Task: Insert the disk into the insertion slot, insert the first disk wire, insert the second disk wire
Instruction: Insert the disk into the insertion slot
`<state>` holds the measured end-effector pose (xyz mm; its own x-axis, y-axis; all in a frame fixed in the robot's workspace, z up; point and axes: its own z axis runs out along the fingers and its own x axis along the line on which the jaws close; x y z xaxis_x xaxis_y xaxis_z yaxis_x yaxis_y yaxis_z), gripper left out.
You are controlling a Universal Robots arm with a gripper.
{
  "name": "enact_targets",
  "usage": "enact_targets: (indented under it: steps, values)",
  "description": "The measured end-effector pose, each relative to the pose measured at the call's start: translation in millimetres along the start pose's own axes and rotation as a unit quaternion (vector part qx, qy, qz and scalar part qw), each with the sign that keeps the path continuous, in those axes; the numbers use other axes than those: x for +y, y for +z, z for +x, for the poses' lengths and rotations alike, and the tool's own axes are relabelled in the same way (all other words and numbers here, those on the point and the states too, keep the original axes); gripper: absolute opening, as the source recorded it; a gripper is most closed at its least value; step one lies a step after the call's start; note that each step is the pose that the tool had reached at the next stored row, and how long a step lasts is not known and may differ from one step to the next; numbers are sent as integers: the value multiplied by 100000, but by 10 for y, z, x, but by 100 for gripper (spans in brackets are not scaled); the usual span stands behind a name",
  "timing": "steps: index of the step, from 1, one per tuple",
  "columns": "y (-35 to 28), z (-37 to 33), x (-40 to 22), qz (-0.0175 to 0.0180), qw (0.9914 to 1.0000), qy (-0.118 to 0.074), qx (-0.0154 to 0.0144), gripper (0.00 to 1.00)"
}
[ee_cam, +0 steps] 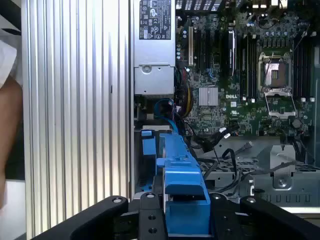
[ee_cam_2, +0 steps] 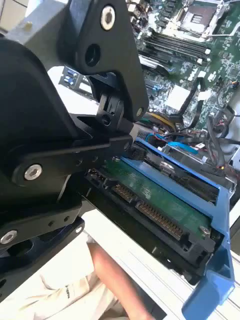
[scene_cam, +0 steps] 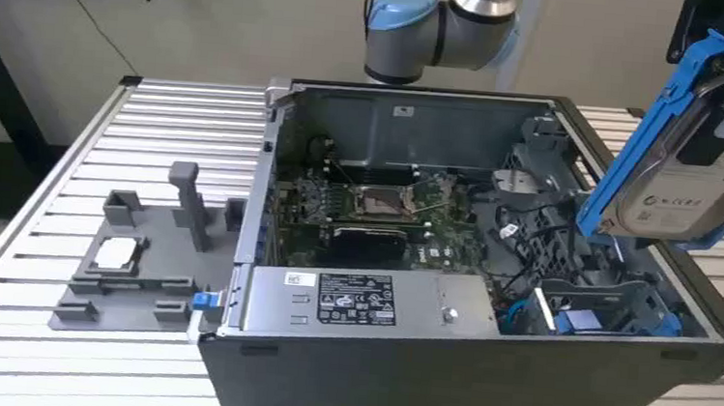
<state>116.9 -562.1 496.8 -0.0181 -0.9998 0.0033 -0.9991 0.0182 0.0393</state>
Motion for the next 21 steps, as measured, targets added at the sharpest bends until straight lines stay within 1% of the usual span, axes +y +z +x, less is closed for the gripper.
enact_targets:
  steps: [10,13,17,21]
  values:
    - [0,0,0,0,100000,-2,6,32]
    - [10,4,-1,2,100000,-2,13,32]
    - [42,40,-2,3,100000,1,-1,32]
    - [108,66,-5,1,100000,1,1,32]
